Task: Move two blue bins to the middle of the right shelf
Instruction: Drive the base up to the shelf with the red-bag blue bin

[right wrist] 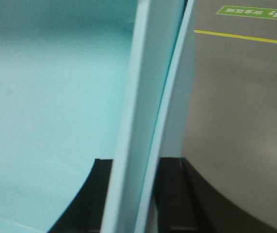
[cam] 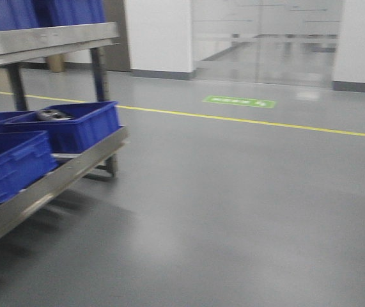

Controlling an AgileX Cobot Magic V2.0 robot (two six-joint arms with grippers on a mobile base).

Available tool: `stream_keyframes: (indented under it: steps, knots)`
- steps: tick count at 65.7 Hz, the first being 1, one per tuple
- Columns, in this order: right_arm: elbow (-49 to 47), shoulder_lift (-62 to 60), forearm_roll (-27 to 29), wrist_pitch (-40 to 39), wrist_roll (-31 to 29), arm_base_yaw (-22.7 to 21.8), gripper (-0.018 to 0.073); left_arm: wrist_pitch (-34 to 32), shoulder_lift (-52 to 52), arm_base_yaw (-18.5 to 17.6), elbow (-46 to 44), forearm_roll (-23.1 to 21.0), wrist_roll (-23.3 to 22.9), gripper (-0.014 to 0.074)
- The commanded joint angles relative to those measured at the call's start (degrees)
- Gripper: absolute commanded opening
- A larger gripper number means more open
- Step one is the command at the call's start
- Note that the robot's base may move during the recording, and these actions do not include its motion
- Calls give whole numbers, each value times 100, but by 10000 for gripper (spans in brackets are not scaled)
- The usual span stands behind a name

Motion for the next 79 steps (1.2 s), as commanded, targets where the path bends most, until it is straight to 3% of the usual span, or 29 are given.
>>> stream_keyframes:
  steps: [1,79]
  knots:
    - [-87,-146,-31,-930,-48,-31,-154,-314,-117,17,-94,140,230,-111]
    - [-87,-146,-31,-930,-48,-31,-154,-325,-117,17,-94,150,230,-111]
